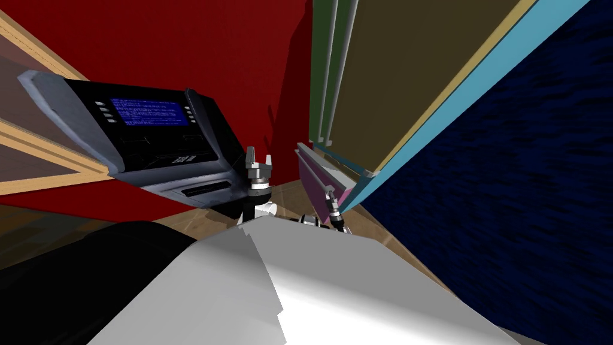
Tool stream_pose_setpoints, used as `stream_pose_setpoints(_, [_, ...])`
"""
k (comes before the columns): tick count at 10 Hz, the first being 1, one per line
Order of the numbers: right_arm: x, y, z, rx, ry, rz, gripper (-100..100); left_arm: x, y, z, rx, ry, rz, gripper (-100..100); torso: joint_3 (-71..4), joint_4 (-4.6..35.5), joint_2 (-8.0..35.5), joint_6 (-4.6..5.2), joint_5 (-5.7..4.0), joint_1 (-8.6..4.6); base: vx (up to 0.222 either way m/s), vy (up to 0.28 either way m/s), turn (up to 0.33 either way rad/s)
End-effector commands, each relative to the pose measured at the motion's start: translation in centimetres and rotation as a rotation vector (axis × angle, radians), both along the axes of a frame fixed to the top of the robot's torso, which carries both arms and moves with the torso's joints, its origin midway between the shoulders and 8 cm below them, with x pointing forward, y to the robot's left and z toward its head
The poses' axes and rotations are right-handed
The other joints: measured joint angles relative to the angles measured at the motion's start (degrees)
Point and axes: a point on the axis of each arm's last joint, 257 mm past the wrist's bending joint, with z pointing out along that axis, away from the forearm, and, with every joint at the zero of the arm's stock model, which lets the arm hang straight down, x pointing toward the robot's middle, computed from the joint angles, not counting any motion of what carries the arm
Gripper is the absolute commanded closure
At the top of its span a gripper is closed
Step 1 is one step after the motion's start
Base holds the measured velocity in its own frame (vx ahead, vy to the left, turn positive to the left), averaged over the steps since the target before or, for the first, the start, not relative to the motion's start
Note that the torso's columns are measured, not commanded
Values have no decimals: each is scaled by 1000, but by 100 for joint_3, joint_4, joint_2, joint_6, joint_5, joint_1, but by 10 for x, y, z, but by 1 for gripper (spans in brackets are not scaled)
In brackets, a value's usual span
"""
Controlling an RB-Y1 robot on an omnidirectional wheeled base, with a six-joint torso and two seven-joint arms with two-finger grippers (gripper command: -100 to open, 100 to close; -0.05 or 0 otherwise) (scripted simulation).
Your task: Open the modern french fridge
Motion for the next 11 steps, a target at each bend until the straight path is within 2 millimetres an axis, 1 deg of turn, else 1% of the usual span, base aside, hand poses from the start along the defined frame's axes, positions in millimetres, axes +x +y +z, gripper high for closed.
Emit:
stream_pose_setpoints(1, [-3,4,-15,-9,46,3,100,0,0,0,0,0,0,0,1,-3,3,1,0,5,-124,190,-2])
stream_pose_setpoints(2, [-1,3,-5,-2,13,4,100,0,0,0,0,0,0,0,1,-6,1,3,-2,-2,-70,84,-24])
stream_pose_setpoints(3, [-11,-8,-5,4,10,-8,100,0,0,0,0,0,0,0,-12,3,-18,6,-7,-44,-22,73,83])
stream_pose_setpoints(5, [-27,-29,-5,9,6,-29,100,0,0,0,0,0,0,0,3,1,9,25,-5,-28,21,135,64])
stream_pose_setpoints(6, [-30,-30,-8,9,16,-32,100,0,0,0,0,0,0,0,9,5,17,22,-2,-22,-9,74,-95])
stream_pose_setpoints(7, [-41,-41,-10,10,19,-44,100,0,0,0,0,0,0,0,19,16,37,22,-7,-44,-31,51,-2])
stream_pose_setpoints(11, [-41,-41,-10,10,19,-44,100,0,0,0,0,0,0,0,33,54,73,23,7,-31,-8,7,8])
